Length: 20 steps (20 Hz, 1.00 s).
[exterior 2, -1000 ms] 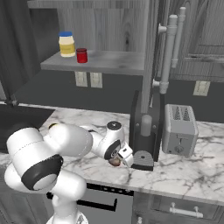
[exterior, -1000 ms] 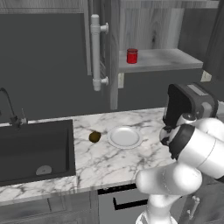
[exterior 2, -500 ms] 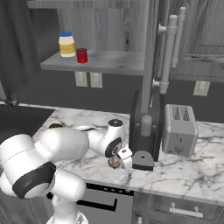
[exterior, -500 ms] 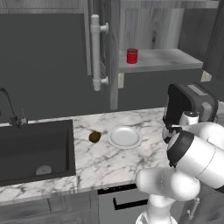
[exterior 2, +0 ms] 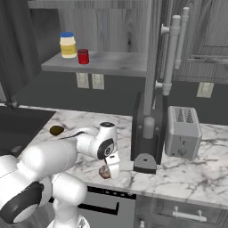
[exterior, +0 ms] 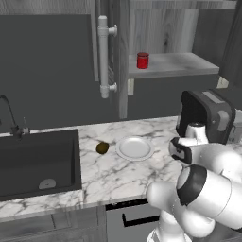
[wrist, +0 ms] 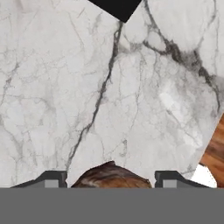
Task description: Pick the avocado and bread from the counter and place them on the plate. Then pick the jam from the cabinet and place it next to the plate. Lastly close the cabinet door.
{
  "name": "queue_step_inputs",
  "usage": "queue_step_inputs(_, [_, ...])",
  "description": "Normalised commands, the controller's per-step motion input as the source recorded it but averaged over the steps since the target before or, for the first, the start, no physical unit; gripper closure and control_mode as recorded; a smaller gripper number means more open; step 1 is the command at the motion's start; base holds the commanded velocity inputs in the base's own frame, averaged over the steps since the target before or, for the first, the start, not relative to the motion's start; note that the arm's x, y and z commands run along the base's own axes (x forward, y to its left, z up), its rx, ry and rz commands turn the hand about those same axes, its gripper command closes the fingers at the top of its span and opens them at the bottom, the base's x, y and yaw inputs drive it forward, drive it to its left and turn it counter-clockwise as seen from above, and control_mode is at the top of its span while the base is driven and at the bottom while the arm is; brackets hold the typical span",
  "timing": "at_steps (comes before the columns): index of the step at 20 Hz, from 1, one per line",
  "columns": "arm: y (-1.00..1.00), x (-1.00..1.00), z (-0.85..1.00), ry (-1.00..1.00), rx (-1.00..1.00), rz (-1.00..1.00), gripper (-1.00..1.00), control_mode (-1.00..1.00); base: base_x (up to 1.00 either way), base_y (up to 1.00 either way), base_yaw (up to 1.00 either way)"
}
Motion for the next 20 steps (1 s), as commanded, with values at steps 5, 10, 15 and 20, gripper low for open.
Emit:
queue_step_inputs(5, [0.09, 0.0, 0.04, 0.04, 0.0, -0.17, 1.0, -1.0, 0.0, 0.0, 0.0])
queue_step_inputs(10, [0.01, 0.01, 0.42, -0.09, 0.0, -0.18, 1.0, -1.0, 0.0, 0.0, 0.0])
queue_step_inputs(15, [0.35, 0.21, 0.57, -0.22, -0.01, -0.2, 1.0, -1.0, 0.0, 0.0, 0.0])
queue_step_inputs(20, [0.6, 0.23, 0.67, -0.24, -0.05, -0.22, 1.0, -1.0, 0.0, 0.0, 0.0])
